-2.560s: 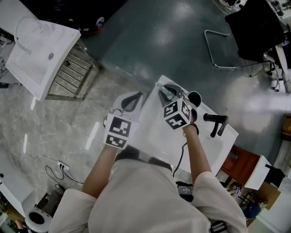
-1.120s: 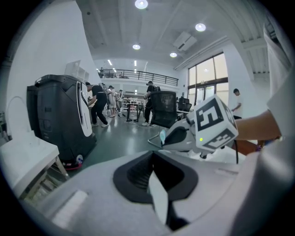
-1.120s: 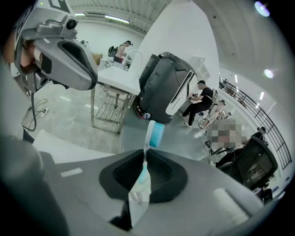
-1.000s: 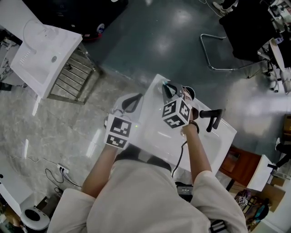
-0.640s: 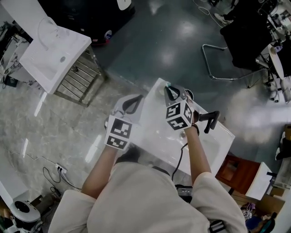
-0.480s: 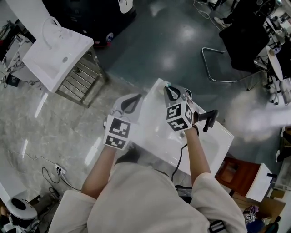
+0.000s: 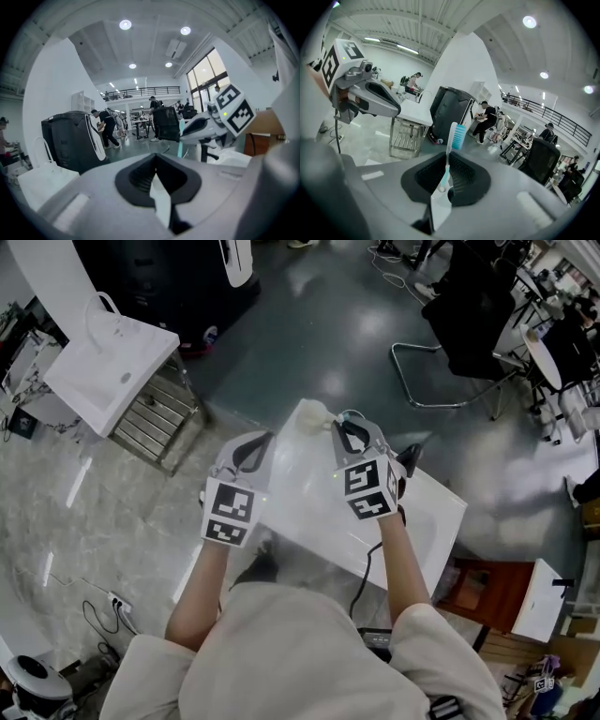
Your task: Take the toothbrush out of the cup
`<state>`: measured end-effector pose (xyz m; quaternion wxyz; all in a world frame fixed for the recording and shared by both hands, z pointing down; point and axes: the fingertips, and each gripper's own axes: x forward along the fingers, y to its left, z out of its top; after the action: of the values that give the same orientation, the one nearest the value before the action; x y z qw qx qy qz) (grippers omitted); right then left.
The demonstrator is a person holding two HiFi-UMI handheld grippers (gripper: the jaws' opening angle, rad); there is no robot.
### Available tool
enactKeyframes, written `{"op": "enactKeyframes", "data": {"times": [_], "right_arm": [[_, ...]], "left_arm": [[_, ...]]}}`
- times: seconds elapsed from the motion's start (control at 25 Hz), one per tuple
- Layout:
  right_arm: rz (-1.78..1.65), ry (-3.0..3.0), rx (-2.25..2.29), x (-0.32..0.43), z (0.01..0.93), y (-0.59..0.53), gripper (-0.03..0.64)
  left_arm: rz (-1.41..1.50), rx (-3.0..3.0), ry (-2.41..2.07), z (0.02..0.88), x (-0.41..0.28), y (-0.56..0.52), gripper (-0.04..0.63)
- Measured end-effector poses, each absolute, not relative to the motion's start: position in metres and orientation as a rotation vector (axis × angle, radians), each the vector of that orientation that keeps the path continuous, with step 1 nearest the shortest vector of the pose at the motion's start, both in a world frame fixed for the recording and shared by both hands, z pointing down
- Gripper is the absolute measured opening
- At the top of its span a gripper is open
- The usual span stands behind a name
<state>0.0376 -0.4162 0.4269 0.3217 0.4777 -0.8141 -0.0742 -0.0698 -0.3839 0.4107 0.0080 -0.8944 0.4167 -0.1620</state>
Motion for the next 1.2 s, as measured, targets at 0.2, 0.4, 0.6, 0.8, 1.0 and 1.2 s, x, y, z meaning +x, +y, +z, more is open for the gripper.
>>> {"op": "enactKeyframes", "data": {"times": [0.2, 0.4, 0.6, 0.8, 1.0, 1.2], "right_arm": [[-0.168, -2.200, 1.314, 0.055, 0.407, -0.371, 0.029], [-0.156, -2.246, 1.361, 0.077, 0.385, -0.325, 0.029], [-0.162, -2.300, 1.386, 0.089, 0.364, -0.281, 0.029], [-0.155, -2.349, 1.412, 0.089, 0.347, -0.241, 0.029], [-0.138, -2.377, 1.429, 0.096, 0.343, -0.204, 0.029], [-0.112, -2.413, 1.444, 0.101, 0.339, -0.170, 0.029]], "left_arm": [[-0.474, -2.772, 1.288, 0.394, -0.056, -0.348, 0.000], [-0.452, -2.750, 1.275, 0.378, -0.036, -0.307, 0.000], [-0.410, -2.735, 1.275, 0.357, -0.025, -0.265, 0.000], [-0.376, -2.716, 1.267, 0.342, -0.023, -0.229, 0.000], [-0.364, -2.708, 1.254, 0.335, -0.013, -0.193, 0.000], [-0.344, -2.720, 1.246, 0.331, -0.006, -0.161, 0.000]]}}
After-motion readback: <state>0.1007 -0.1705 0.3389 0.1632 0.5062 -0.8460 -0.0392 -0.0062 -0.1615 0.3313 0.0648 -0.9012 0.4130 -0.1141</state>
